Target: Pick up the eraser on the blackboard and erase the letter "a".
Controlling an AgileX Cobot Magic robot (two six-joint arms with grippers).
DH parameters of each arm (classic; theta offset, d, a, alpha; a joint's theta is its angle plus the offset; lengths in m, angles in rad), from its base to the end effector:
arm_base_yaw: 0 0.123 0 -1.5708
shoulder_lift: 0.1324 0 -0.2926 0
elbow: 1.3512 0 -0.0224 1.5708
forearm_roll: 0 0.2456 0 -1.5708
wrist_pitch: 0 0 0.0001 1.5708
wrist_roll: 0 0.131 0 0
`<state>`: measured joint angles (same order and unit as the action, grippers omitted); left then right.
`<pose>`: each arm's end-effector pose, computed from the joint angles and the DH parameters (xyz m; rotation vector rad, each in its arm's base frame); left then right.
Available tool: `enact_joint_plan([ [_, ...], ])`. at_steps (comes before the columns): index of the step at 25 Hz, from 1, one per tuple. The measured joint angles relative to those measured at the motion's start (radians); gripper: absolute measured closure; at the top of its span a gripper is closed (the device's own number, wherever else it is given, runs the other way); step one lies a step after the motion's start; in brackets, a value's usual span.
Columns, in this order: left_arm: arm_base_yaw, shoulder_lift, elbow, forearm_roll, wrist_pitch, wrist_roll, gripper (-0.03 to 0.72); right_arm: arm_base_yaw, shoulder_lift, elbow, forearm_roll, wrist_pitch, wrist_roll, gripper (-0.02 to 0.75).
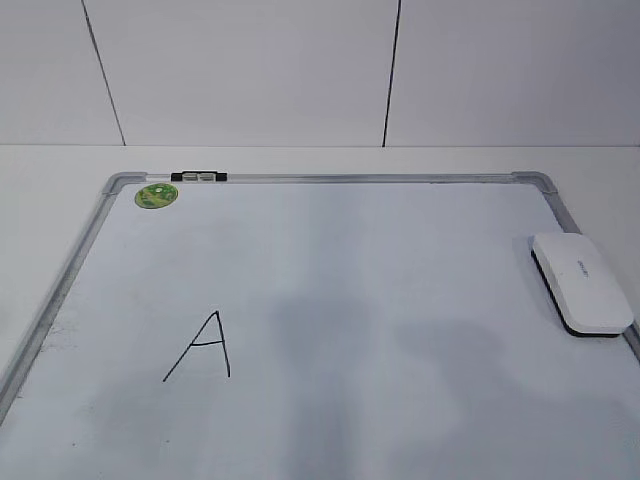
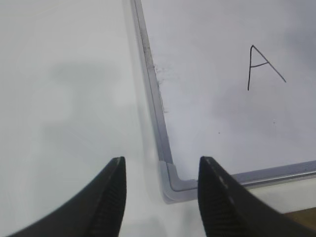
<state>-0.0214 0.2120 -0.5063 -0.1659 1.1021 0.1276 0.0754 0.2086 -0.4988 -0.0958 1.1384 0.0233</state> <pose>0.0415 -0.0202 0.2490 0.1607 2.2753 -0.1529 0.0396 -0.0084 0.2423 -0.0640 2.3267 -0.0720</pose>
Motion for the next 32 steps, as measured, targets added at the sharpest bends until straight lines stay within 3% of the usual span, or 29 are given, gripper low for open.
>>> enact_joint_plan([
  [8, 0.0, -0.171, 0.0, 0.0, 0.002, 0.0, 0.349, -0.1, -0.128, 0.0, -0.002, 0.0, 0.0, 0.145],
  [32, 0.0, -0.201, 0.0, 0.0, 0.004, 0.0, 0.401, -0.104, -0.225, 0.0, -0.007, 0.004, 0.0, 0.145],
])
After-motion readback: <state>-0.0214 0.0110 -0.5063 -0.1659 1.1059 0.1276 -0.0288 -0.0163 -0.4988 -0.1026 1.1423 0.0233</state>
